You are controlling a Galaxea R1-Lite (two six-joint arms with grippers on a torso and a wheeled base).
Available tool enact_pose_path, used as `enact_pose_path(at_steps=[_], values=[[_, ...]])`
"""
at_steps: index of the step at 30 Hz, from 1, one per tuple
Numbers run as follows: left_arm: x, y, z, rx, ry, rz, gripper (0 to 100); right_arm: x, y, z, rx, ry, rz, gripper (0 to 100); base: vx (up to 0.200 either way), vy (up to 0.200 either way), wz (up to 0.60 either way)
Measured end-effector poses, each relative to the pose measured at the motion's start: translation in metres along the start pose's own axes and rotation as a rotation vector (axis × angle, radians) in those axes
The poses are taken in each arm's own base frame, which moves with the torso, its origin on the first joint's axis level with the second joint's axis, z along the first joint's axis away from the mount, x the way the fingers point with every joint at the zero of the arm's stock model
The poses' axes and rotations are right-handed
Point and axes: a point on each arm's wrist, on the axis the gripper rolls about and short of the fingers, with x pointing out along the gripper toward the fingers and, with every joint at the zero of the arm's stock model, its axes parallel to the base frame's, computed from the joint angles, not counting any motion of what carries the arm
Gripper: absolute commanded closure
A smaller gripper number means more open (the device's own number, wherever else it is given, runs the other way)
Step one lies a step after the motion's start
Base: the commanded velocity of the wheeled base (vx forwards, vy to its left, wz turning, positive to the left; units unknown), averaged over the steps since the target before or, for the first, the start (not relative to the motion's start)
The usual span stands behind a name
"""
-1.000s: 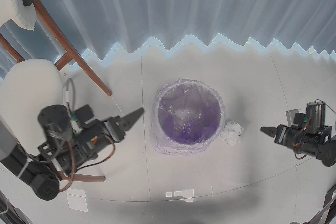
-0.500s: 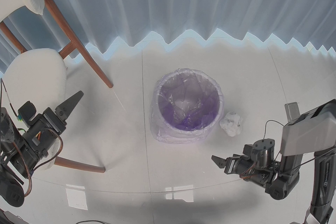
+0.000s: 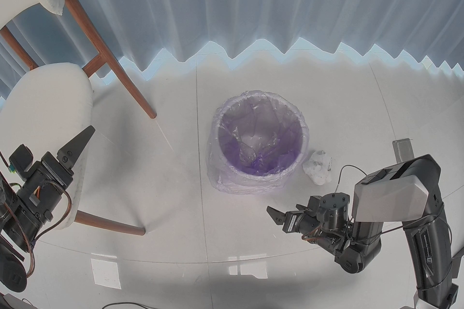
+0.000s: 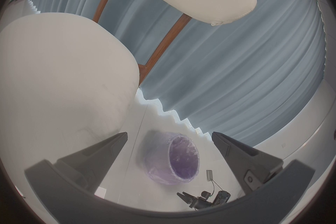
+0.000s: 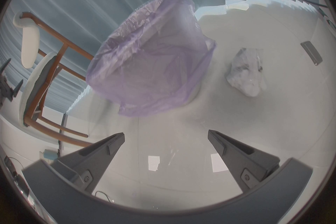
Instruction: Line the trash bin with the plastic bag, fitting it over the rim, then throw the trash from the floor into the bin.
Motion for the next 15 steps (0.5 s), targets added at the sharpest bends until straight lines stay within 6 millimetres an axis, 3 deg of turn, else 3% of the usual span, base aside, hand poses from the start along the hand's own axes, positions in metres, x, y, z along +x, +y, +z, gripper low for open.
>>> enact_pose_path(at_steps=[8,15], values=[[-0.002,0.001,-0.001,0.0,0.003,0.005,0,0.037,-0.004,0.02,0.007,-0.056,-0.008,0,0.0,0.0,0.0],[-0.005,0.002,-0.002,0.009,0.007,0.013,0,0.067,-0.03,0.041,0.007,-0.102,-0.069,0,0.0,0.0,0.0]])
